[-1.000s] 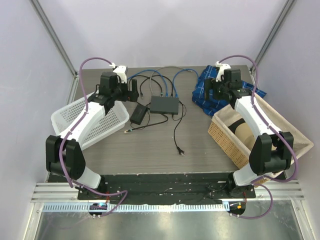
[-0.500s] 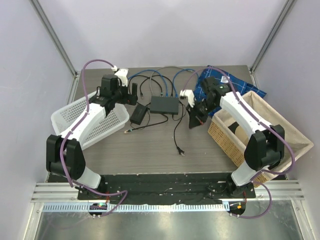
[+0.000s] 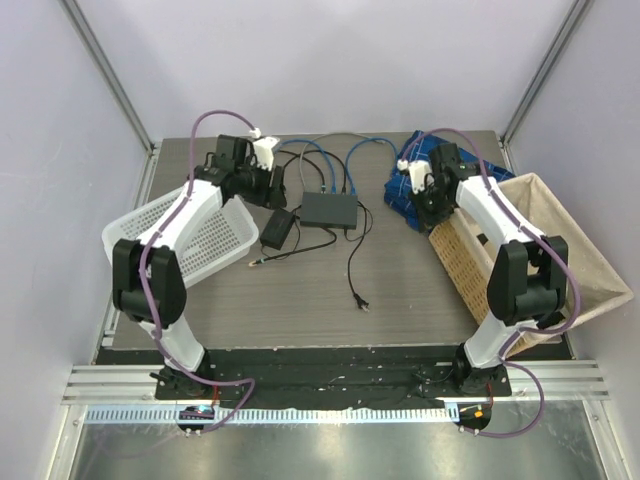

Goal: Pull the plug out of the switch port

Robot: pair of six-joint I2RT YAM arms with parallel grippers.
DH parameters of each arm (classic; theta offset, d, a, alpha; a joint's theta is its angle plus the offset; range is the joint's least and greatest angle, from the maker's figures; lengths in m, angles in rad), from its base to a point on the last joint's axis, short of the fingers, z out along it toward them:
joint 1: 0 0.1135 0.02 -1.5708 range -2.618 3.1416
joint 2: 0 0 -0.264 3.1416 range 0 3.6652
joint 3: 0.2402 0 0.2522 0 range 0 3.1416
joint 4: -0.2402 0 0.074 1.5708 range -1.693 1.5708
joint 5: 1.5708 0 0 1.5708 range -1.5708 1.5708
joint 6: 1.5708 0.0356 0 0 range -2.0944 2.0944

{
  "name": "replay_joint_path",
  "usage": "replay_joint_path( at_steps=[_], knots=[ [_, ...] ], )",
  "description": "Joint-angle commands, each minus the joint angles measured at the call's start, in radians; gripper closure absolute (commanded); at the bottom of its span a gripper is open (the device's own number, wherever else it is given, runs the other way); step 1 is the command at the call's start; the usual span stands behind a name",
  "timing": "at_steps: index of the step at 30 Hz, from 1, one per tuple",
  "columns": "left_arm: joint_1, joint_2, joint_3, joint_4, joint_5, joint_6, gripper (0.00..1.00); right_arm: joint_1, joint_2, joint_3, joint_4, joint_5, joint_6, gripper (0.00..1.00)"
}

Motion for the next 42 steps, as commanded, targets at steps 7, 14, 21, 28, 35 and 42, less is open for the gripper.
replay_joint_path(
  at_steps=[7, 14, 21, 28, 35, 42],
  knots=[
    [-0.025, 0.049, 0.002, -0.503, 0.173, 0.508, 1.00, -0.042, 0.049, 0.136, 0.018, -0.023, 0.069, 0.98],
    [-0.008, 0.073, 0.029, -0.601, 0.061, 0.658, 1.00, -0.042, 0.055, 0.141, 0.018, -0.033, 0.071, 0.99],
    [0.133, 0.216, 0.202, -0.508, -0.157, 0.761, 1.00, -0.044, 0.073, 0.173, 0.018, -0.042, 0.075, 0.99],
    [0.173, 0.242, 0.391, -0.385, -0.122, 0.595, 0.91, -0.042, 0.095, 0.226, 0.018, -0.086, 0.089, 0.98],
    [0.021, 0.173, 0.335, -0.379, 0.188, 0.274, 0.44, -0.018, 0.032, 0.172, 0.154, -0.232, 0.072, 0.46],
    [0.015, 0.207, 0.258, -0.271, 0.166, -0.120, 0.32, 0.037, -0.211, -0.252, 1.122, -0.029, 0.389, 0.00]
  ],
)
